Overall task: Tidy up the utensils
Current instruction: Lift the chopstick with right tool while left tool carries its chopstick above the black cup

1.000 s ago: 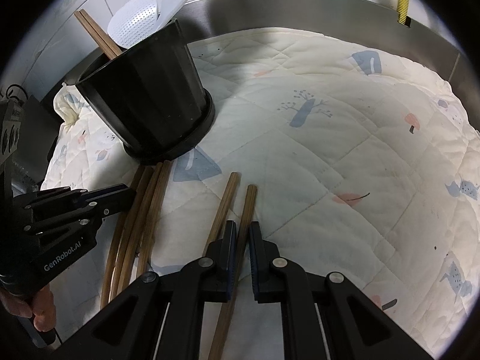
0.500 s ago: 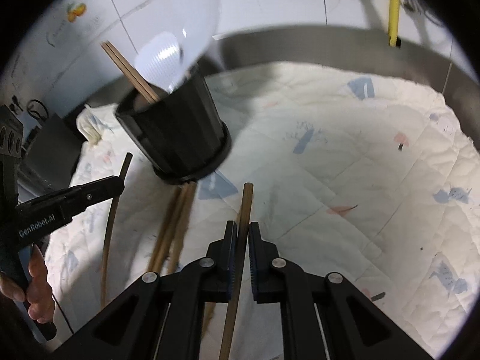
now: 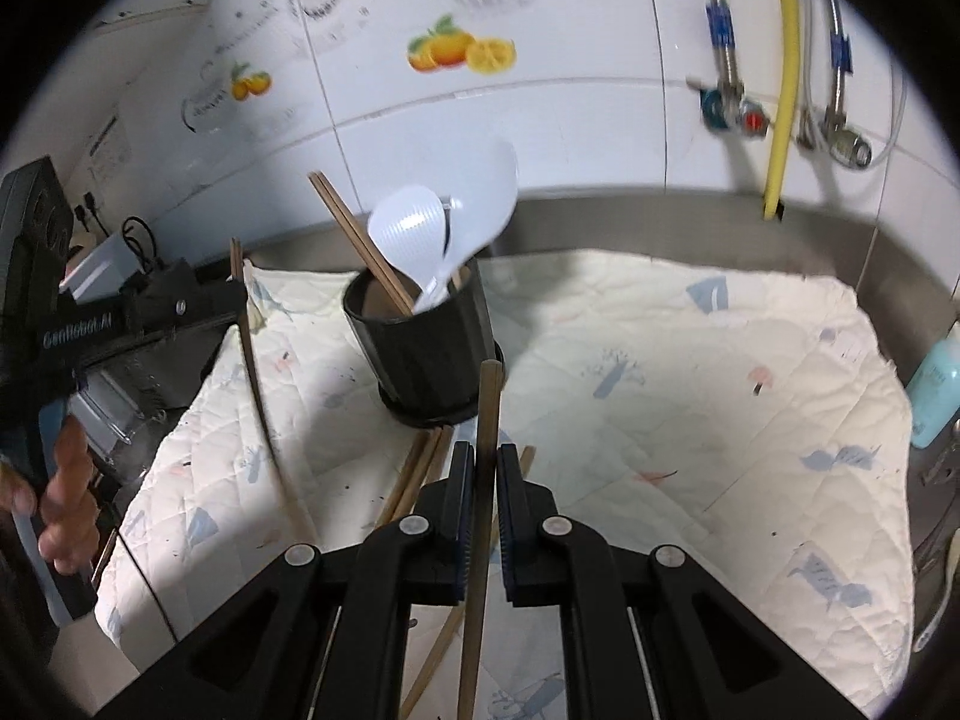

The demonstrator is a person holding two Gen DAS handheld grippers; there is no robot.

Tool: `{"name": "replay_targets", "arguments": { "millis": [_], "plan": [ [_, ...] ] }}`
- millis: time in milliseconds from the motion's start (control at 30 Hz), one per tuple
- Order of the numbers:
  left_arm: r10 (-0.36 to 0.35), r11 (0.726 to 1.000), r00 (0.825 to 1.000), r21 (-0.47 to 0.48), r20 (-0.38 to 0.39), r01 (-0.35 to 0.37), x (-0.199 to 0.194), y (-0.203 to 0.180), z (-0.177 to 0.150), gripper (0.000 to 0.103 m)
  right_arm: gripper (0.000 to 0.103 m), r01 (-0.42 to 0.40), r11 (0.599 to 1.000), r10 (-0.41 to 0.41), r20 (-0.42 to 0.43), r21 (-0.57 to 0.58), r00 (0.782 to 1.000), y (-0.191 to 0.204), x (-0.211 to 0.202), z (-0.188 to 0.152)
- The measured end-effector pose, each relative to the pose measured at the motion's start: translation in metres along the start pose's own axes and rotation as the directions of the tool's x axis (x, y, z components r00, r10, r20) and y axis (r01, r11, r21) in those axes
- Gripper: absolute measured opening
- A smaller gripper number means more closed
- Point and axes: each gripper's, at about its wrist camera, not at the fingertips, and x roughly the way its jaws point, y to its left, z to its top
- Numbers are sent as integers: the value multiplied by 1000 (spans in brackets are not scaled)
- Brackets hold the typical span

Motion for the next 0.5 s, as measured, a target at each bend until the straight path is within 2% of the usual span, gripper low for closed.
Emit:
{"name": "replay_targets", "arguments": {
  "millis": [267,500],
  "plan": [
    [-18,1000,992,27,123,15,-32,-15,46,6,9,3,1000,-1,85,-30,996,11,-24,17],
    [-32,998,976,57,216,20,-49,-24,89,6,9,1,999,6,149,-45,989,17,-35,42]
  ]
}}
